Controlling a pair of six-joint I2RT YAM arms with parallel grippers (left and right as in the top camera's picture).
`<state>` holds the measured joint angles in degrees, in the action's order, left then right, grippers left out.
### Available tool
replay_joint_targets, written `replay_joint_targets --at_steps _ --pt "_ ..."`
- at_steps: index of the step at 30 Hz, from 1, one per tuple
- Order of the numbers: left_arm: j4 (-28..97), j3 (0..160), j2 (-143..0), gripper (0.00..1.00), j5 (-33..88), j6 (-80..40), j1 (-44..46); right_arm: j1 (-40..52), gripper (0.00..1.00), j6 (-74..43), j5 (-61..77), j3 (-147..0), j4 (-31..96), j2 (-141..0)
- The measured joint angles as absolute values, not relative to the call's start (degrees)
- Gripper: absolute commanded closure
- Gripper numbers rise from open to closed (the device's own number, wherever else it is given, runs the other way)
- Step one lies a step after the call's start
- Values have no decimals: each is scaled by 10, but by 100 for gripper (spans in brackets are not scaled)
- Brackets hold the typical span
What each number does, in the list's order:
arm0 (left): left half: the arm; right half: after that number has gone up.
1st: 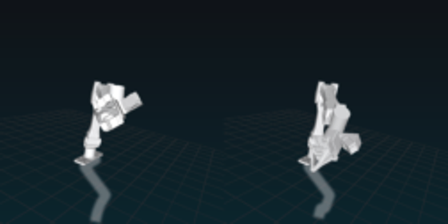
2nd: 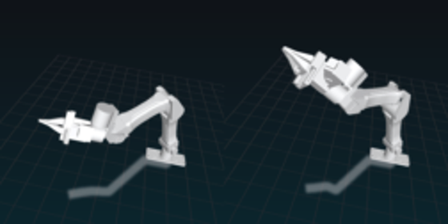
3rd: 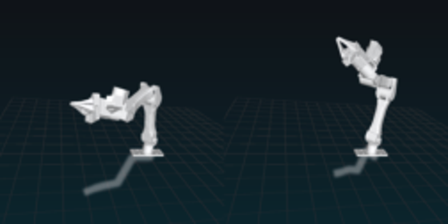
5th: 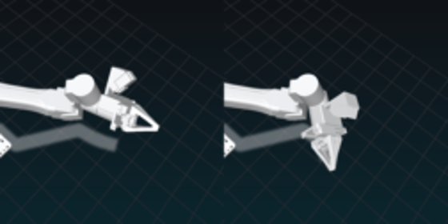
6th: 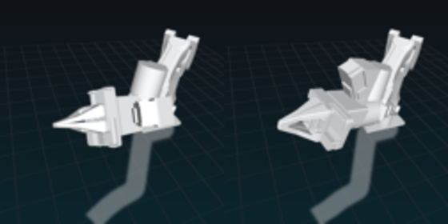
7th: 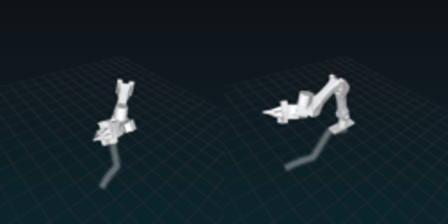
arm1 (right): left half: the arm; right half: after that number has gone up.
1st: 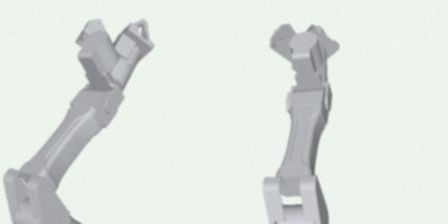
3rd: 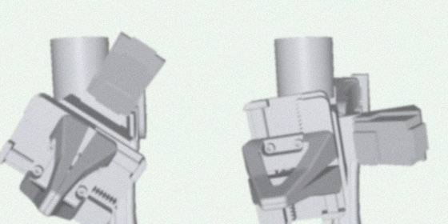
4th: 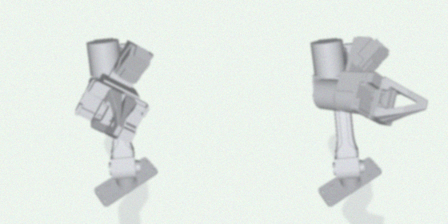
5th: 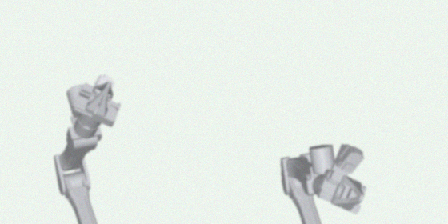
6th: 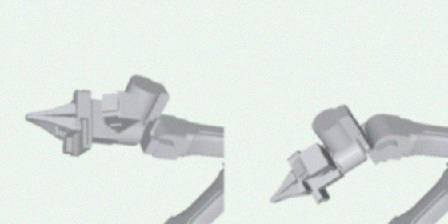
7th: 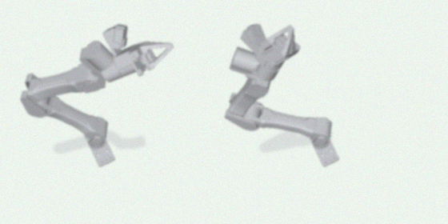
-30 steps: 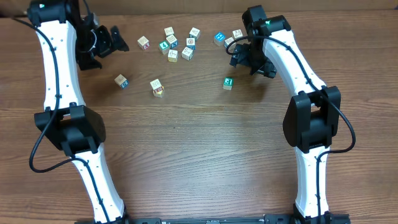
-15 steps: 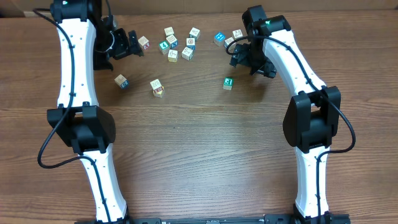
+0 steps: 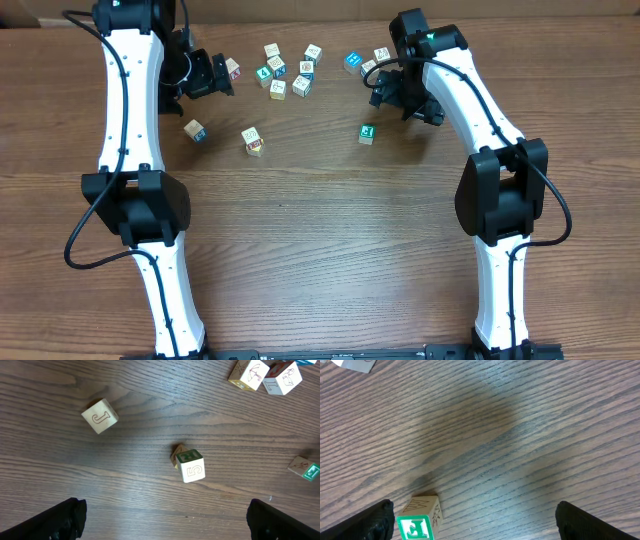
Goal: Form a tower
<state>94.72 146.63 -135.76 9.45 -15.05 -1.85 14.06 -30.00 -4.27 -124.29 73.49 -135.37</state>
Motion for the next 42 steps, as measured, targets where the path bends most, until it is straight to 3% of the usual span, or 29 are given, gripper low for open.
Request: replay_joint_targets --at_steps 42 --pt "927 1420 -1358 0 87 -166 -15 141 0 -300 -43 -1243 735 -1354"
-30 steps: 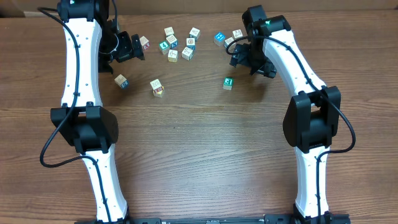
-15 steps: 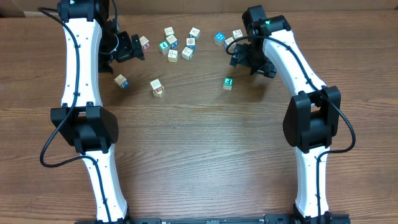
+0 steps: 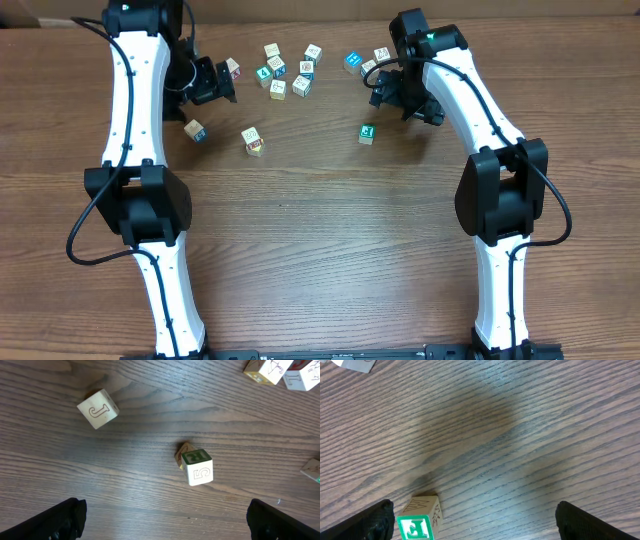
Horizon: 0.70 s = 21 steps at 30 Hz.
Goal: Form a tower
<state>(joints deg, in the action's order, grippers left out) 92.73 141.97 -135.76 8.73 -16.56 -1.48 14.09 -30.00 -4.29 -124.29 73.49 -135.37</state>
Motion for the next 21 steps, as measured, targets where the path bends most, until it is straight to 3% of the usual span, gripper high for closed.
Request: replay_joint_targets --at_steps 21 --pt "928 1418 -1358 1 81 -166 -15 141 0 -300 -43 -1243 735 -1354"
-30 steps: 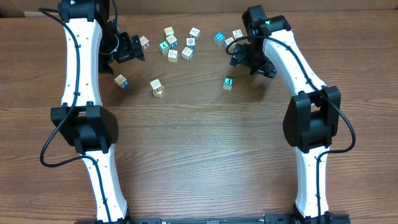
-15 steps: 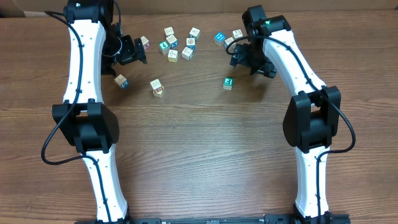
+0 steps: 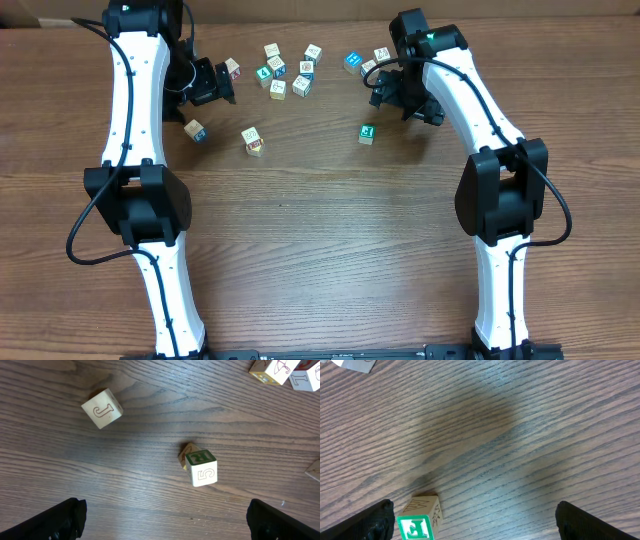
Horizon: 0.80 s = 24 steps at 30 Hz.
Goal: Form a tower
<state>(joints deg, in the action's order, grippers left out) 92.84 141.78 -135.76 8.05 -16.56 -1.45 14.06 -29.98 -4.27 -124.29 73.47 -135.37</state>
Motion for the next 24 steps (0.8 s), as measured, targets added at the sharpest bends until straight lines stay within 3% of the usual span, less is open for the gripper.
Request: replay_joint_targets --at_steps 24 --pt "916 1387 -1358 0 42 -185 74 141 0 -300 -43 -1243 735 -1354"
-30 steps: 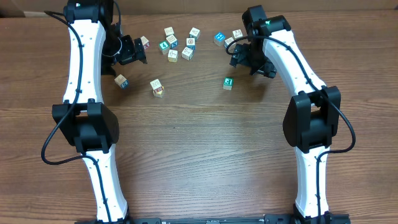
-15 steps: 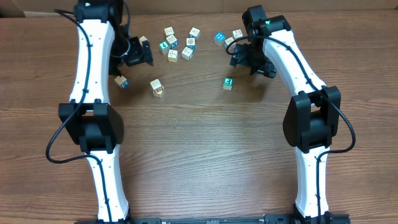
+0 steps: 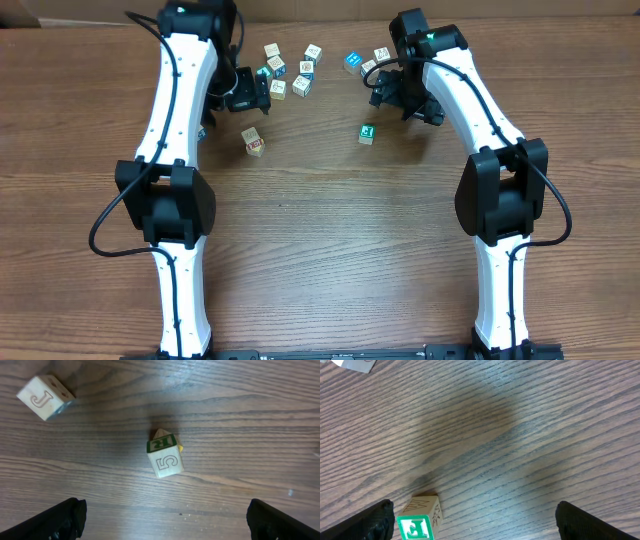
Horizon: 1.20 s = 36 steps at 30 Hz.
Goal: Form a tower
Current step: 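Lower the left gripper onto the stack and close on the R block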
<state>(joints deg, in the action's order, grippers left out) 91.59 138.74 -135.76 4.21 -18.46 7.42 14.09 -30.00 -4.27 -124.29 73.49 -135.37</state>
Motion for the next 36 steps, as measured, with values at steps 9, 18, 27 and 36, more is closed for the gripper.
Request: replay_joint_targets --at_steps 9,18,27,36 --pt "836 1285 -1358 16 31 -213 80 141 0 -300 -43 -1243 735 -1354" --pt "797 1235 -1358 33 31 -214 80 141 0 -300 -43 -1243 735 -1354" --pt "779 1230 -1358 37 31 -220 83 141 0 -300 -43 -1243 735 -1354" --pt "777 1229 -1358 33 17 -220 98 141 0 -300 -43 -1243 735 -1354"
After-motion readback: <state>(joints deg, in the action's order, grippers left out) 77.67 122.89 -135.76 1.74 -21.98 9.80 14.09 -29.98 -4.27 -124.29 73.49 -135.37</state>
